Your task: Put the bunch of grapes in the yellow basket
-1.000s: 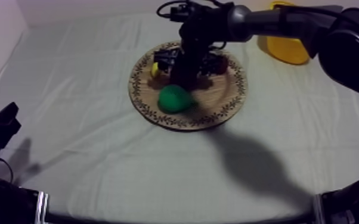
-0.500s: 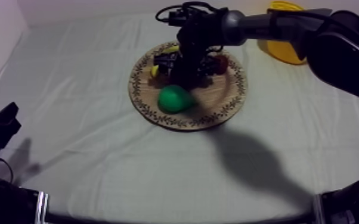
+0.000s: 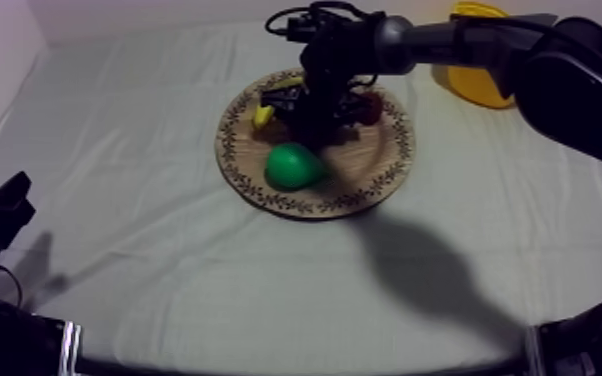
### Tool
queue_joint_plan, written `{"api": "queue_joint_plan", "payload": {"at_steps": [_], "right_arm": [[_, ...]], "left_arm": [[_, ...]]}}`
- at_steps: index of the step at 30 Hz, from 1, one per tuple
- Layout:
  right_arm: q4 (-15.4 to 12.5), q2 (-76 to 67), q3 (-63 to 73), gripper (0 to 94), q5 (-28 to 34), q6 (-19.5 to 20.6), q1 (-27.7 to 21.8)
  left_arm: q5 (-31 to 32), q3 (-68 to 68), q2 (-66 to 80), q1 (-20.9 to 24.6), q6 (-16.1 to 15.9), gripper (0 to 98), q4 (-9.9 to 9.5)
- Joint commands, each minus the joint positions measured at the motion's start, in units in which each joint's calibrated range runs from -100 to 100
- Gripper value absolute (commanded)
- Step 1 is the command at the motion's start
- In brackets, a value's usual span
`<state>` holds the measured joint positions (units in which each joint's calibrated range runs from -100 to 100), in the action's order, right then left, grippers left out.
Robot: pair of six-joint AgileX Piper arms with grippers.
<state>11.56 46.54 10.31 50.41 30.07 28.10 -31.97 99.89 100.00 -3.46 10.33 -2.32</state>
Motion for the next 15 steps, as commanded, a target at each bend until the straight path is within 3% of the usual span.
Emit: {"api": "queue_joint_plan", "payload": {"at_steps": [1, 15], "right_arm": [[0.22, -0.17, -0.28, 34.8, -0.34, 0.09, 0.07], [1.68, -6.12, -6.86, 31.6, -3.49, 0.93, 0.17]], "left_arm": [[-0.04, 0.00, 0.00, 0.03, 0.00, 0.1, 0.00], [-0.04, 0.00, 0.00, 0.03, 0.00, 0.1, 0.00]]}}
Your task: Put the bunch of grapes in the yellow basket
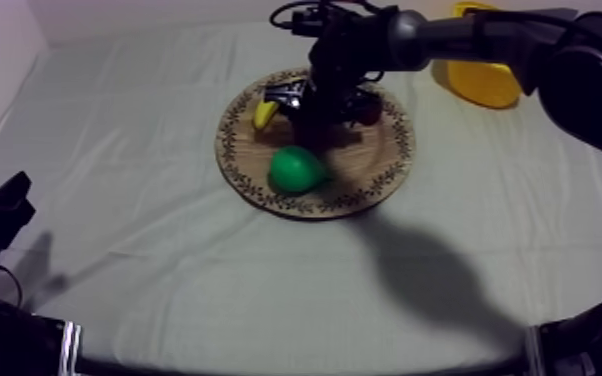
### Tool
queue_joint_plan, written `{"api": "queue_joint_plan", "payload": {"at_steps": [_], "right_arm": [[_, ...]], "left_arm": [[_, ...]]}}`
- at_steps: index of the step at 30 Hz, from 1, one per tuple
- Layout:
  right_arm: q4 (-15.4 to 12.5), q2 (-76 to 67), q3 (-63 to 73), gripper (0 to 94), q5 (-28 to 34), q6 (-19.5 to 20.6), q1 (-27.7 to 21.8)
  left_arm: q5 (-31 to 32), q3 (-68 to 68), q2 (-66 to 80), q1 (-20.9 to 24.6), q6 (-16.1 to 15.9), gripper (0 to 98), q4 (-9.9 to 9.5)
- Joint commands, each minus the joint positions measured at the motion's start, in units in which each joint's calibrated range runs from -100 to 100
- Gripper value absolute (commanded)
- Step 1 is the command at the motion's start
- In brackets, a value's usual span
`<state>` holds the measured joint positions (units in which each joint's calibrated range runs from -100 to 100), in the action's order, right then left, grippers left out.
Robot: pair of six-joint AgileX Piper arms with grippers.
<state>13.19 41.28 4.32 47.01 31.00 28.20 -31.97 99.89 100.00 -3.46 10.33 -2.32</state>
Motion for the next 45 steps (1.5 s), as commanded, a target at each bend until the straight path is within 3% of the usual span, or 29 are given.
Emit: {"api": "queue_joint_plan", "payload": {"at_steps": [1, 12, 30, 36, 45], "right_arm": [[0.25, -1.75, -1.69, 31.8, -0.23, 0.10, 0.14], [4.55, -16.48, -15.48, 33.0, -2.52, 1.08, 0.70], [7.95, -48.26, -43.29, 33.2, -2.73, -5.78, -1.05], [7.64, -58.62, -51.86, 32.7, -1.82, -9.23, -3.85], [4.34, -72.30, -58.98, 33.3, 3.61, -16.46, -8.77]], "left_arm": [[-0.04, 0.00, 0.00, 0.03, 0.00, 0.1, 0.00], [-0.04, 0.00, 0.00, 0.03, 0.00, 0.1, 0.00], [-0.04, 0.00, 0.00, 0.03, 0.00, 0.1, 0.00], [-0.04, 0.00, 0.00, 0.03, 0.00, 0.1, 0.00], [-0.04, 0.00, 0.00, 0.03, 0.00, 0.1, 0.00]]}}
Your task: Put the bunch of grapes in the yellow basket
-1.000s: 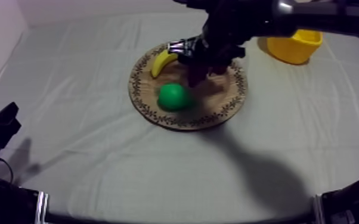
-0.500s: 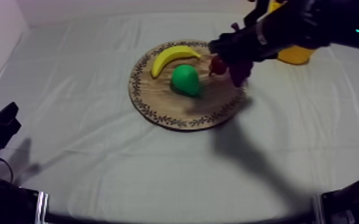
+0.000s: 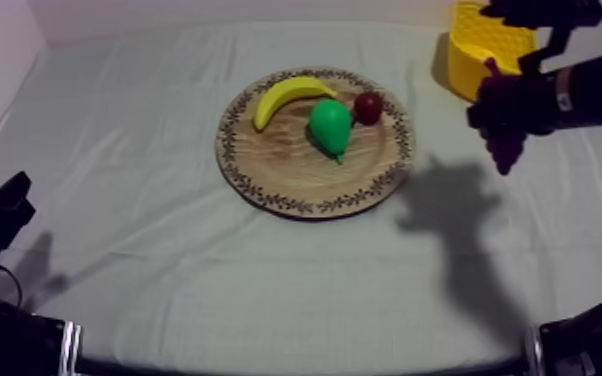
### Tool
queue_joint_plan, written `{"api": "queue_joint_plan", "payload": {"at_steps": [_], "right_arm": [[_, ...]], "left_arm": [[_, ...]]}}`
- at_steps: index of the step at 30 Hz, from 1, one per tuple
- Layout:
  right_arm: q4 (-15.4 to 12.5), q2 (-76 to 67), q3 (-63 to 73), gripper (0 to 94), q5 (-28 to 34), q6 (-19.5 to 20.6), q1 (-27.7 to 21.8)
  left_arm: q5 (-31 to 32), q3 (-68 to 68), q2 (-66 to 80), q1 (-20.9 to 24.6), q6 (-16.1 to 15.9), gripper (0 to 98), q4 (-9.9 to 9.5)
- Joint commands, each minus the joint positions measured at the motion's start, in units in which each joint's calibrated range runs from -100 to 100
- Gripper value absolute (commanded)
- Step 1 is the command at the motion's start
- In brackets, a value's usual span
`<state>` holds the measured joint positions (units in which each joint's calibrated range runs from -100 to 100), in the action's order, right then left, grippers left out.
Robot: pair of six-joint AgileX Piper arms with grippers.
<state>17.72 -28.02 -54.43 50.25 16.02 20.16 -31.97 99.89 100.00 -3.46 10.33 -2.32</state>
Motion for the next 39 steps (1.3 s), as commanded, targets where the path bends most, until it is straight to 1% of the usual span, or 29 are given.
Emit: {"api": "queue_joint_plan", "payload": {"at_steps": [1, 8, 14, 19, 23, 29, 35, 39], "right_arm": [[-0.30, -4.04, -0.39, 33.3, 0.91, -1.87, -1.35], [-2.15, -9.89, 1.18, 33.2, 2.82, -5.19, -6.70], [-1.25, -11.47, 5.05, 32.3, 4.87, -4.76, -9.83], [-0.96, -9.94, 8.73, 31.7, 4.87, -4.17, -12.53], [-2.13, -6.87, 11.78, 31.7, 3.16, -4.94, -14.95], [-4.71, 0.87, 17.64, 31.9, -1.39, -6.80, -18.41], [-6.74, 10.94, 25.95, 31.9, -4.43, -8.08, -20.67], [-7.38, 18.01, 32.12, 32.0, -6.28, -8.55, -21.81]], "left_arm": [[-0.04, 0.00, 0.00, 0.03, 0.00, 0.1, 0.00], [-0.04, 0.00, 0.00, 0.03, 0.00, 0.1, 0.00], [-0.04, 0.00, 0.00, 0.03, 0.00, 0.1, 0.00], [-0.04, 0.00, 0.00, 0.03, 0.00, 0.1, 0.00], [-0.04, 0.00, 0.00, 0.03, 0.00, 0.1, 0.00], [-0.04, 0.00, 0.00, 0.03, 0.00, 0.1, 0.00], [-0.04, 0.00, 0.00, 0.03, 0.00, 0.1, 0.00], [-0.04, 0.00, 0.00, 0.03, 0.00, 0.1, 0.00]]}}
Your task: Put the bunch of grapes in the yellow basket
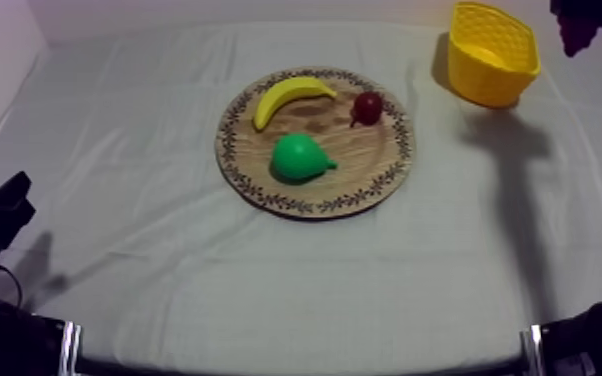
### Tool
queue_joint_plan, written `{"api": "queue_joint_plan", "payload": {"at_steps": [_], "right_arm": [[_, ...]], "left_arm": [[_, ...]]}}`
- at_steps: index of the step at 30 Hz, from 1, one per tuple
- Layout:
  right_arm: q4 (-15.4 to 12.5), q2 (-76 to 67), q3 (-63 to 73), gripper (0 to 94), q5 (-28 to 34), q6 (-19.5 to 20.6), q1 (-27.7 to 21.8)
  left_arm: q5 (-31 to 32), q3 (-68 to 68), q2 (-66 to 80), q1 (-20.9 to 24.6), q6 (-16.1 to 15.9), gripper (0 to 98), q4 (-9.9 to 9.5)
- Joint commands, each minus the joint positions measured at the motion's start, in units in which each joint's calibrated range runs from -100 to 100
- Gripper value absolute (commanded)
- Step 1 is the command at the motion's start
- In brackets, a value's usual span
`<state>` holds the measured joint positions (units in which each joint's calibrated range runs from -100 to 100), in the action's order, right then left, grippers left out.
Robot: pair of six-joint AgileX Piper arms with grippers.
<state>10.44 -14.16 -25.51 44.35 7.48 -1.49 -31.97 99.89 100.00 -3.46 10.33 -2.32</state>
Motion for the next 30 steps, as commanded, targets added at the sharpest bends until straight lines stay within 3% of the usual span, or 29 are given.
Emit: {"api": "queue_joint_plan", "payload": {"at_steps": [1, 10, 14, 30], "right_arm": [[-0.16, 5.80, 4.77, 32.0, -0.73, -0.01, -0.31], [-0.59, 19.68, 18.98, 31.9, -2.01, 0.37, -0.45], [0.99, 25.34, 24.08, 31.9, -2.60, 2.37, -0.08], [2.11, 41.28, 33.31, 31.4, -5.50, 4.81, -0.98]], "left_arm": [[-0.04, 0.00, 0.00, 0.03, 0.00, 0.1, 0.00], [-0.04, 0.00, 0.00, 0.03, 0.00, 0.1, 0.00], [-0.04, 0.00, 0.00, 0.03, 0.00, 0.1, 0.00], [-0.04, 0.00, 0.00, 0.03, 0.00, 0.1, 0.00]]}}
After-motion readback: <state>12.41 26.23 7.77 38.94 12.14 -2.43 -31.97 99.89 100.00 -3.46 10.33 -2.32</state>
